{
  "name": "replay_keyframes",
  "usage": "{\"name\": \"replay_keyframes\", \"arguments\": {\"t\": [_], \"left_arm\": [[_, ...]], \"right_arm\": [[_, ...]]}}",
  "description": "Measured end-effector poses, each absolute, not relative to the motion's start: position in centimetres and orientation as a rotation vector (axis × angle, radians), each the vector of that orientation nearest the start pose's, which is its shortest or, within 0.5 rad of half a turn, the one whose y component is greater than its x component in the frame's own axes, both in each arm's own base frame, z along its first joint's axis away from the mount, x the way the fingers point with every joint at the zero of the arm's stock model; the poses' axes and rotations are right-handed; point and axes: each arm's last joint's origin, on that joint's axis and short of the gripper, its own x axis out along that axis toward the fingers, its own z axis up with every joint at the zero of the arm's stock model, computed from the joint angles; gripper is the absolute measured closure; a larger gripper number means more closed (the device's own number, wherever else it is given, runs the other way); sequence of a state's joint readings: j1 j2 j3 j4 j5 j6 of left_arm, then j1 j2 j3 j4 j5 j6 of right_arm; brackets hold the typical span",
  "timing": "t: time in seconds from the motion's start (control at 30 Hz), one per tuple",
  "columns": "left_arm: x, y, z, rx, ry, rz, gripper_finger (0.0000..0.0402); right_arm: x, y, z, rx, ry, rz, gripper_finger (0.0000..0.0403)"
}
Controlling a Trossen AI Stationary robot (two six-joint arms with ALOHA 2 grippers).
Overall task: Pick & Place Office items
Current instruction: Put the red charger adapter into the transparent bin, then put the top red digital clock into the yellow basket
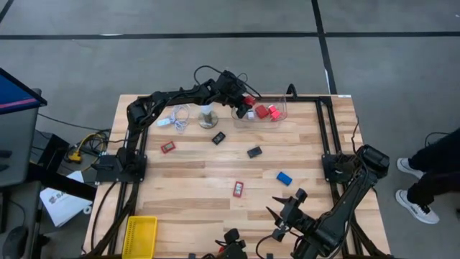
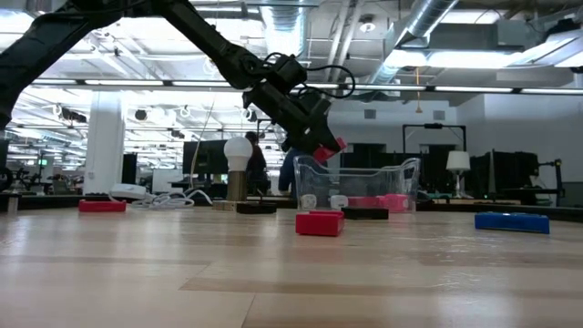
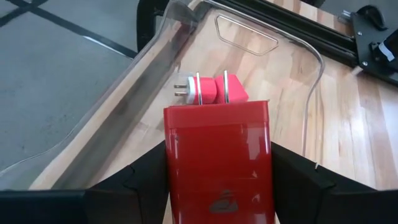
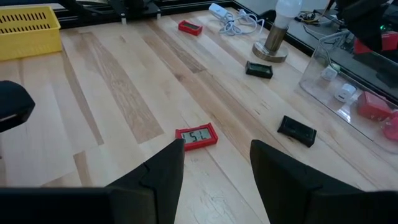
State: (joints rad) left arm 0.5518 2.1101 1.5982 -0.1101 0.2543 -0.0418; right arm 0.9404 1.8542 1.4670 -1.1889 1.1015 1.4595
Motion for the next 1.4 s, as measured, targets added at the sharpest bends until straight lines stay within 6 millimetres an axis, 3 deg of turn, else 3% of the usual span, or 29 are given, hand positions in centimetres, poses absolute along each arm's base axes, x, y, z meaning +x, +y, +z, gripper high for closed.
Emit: {"name": "replay_keyframes", "arguments": {"t": [0.5, 0.87, 0.97, 1.1, 1.23, 1.4], "left_arm": [[41.1, 24.4, 20.8, -0.288, 0.546, 0.302, 0.0132], [41.3, 24.1, 21.5, -0.29, 0.498, 0.24, 0.0128], [41.1, 23.4, 22.4, -0.294, 0.502, 0.134, 0.0127], [40.2, 20.5, 25.0, -0.335, 0.523, -0.176, 0.0126], [37.6, 16.1, 26.9, -0.163, 0.73, -0.076, 0.0128], [32.3, 11.0, 27.7, -0.114, 0.768, -0.057, 0.0126]], "right_arm": [[22.3, 26.2, 23.9, 0.038, 0.488, -0.593, 0.0226], [22.3, 26.2, 23.9, 0.047, 0.486, -0.595, 0.0226], [22.3, 26.2, 23.9, 0.056, 0.483, -0.597, 0.0226], [22.3, 26.2, 23.4, 0.067, 0.483, -0.596, 0.0225], [22.0, 25.9, 22.5, 0.09, 0.505, -0.61, 0.0225], [21.5, 26.0, 21.8, 0.113, 0.502, -0.614, 0.0225]]}}
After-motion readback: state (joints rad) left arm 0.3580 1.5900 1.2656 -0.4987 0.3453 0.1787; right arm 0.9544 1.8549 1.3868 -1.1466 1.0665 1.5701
